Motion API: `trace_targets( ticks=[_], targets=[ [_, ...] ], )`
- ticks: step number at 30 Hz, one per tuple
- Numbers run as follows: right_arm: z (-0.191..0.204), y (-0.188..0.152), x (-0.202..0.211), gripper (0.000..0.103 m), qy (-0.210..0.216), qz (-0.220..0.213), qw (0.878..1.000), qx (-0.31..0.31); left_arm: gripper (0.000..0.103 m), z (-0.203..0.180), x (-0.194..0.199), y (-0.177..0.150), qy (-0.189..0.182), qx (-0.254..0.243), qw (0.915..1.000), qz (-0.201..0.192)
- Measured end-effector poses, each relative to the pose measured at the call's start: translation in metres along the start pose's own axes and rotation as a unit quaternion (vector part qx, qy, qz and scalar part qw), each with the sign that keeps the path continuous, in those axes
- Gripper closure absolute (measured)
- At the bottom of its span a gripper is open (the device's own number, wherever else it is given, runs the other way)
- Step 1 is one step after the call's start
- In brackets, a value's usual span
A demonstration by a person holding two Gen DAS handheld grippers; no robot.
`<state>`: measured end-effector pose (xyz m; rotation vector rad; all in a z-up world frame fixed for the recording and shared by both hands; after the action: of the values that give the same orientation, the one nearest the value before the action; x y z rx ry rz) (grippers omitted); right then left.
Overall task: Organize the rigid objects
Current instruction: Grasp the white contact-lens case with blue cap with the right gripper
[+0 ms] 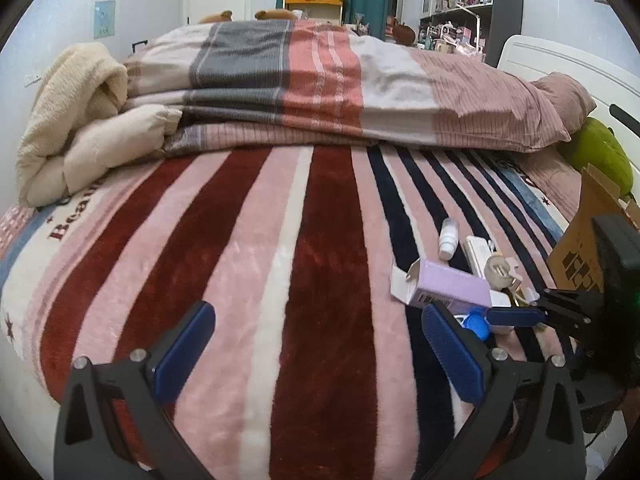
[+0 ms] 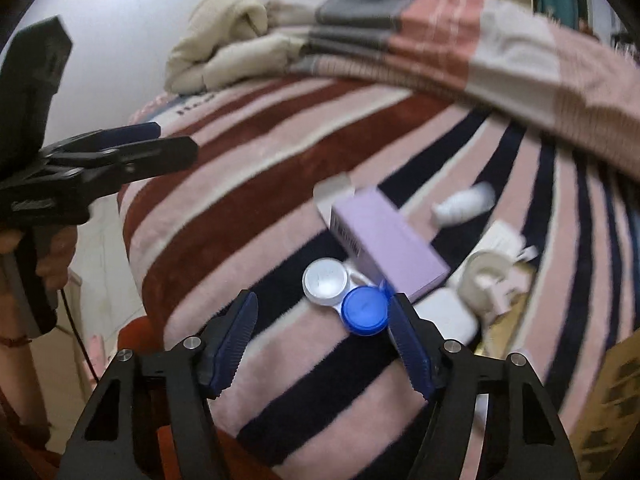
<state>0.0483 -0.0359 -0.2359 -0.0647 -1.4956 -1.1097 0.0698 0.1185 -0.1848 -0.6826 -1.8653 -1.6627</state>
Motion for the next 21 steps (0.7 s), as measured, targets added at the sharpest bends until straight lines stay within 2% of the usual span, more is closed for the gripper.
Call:
trace_targets(
  ticks=[3, 7, 9, 12, 14, 16, 18, 21],
  targets=[
    [-0.007, 0.003, -0.015, 0.040, -0.010, 0.013, 1.000, 0.002, 0.000, 0.001, -0.004, -0.002, -0.011, -0.001, 0.9999, 0.001],
    [-0.016, 0.010, -0.030, 0.040, -0.050, 0.033, 0.998, 0.027, 0.000, -0.001, -0.006, 0.000, -0.019, -0.001, 0.9998, 0.002],
    [-0.013, 0.008, -0.033, 0.040, -0.037, 0.043, 0.998, 0.027, 0.000, -0.002, -0.006, -0.002, -0.023, 0.000, 0.9997, 0.006],
    [-0.004, 0.005, -0.033, 0.040, 0.006, 0.048, 0.999, 0.020, 0.000, -0.003, -0.006, -0.006, -0.032, 0.000, 0.9994, 0.013],
    [-0.004, 0.003, -0.031, 0.046, 0.005, 0.047, 0.999, 0.018, 0.000, -0.006, -0.008, -0.007, -0.045, -0.001, 0.9988, 0.019],
    [-0.010, 0.003, -0.032, 0.066, -0.010, 0.048, 0.999, 0.014, 0.001, -0.009, -0.011, -0.008, -0.060, -0.002, 0.9978, 0.027],
    [-0.014, 0.007, -0.033, 0.077, -0.014, 0.043, 0.999, 0.013, 0.001, -0.014, -0.012, -0.008, -0.078, -0.005, 0.9964, 0.034],
    [-0.010, 0.013, -0.024, 0.077, -0.023, 0.025, 0.999, 0.026, 0.001, -0.025, -0.009, -0.004, -0.101, -0.015, 0.9940, 0.039]
  ],
)
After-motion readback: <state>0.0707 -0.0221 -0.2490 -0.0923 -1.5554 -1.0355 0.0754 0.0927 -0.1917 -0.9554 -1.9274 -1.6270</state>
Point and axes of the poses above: each gripper's, at about its wrist camera, not at the fingertips, and x roughly against the way its jaws point, z to its left, y to its top, the point moved 9 cm from there along -x, roughly the way its jaws point, and after that the axes turned 2 degrees about x, right-handed, at the moved point
